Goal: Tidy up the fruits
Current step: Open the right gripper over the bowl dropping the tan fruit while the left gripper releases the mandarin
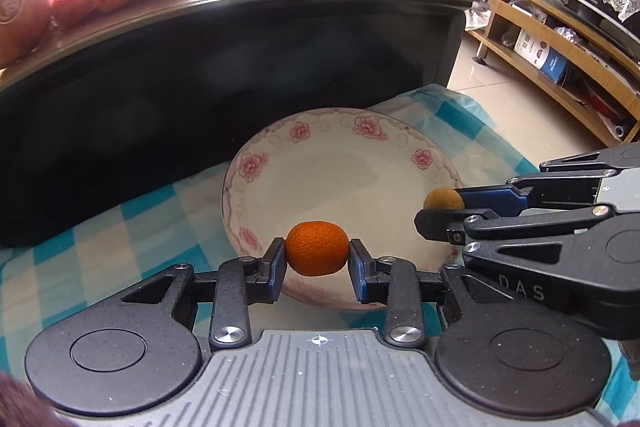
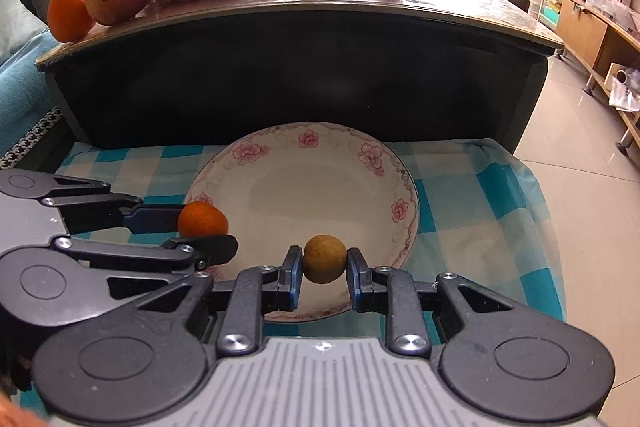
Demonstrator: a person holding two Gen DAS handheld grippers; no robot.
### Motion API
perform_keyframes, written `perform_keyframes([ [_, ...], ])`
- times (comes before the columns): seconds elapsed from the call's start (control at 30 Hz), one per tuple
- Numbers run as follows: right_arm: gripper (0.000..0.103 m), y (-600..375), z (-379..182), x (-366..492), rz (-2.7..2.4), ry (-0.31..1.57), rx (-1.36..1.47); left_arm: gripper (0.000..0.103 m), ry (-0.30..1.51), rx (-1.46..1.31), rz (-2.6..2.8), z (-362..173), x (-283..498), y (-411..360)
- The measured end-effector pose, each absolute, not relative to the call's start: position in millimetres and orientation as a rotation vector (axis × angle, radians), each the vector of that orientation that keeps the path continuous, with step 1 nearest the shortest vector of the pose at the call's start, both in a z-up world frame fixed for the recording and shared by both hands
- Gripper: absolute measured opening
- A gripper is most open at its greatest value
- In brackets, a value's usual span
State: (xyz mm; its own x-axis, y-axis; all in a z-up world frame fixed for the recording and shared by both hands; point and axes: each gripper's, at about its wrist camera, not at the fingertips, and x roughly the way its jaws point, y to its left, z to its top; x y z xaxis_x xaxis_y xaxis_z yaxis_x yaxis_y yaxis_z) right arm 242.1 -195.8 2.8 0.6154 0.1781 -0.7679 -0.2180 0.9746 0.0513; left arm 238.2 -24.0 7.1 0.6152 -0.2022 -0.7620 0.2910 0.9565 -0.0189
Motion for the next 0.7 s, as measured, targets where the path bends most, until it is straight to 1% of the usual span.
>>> perform_keyframes([
  [0.3,0.028,-202.0,-10.8,259.9,0.259,0.89,-0.031,0.042,0.881,0.124,-0.282,-3.0,248.7,-24.2],
  [0.6,0.028,-210.3,0.6,257.0,0.243,0.86,0.004,0.052,0.863,0.12,-0.265,7.2,244.5,-17.7],
  [0.7,0.028,-215.0,9.1,253.5,0.229,0.843,0.024,0.052,0.853,0.112,-0.259,14.2,241.5,-13.5],
])
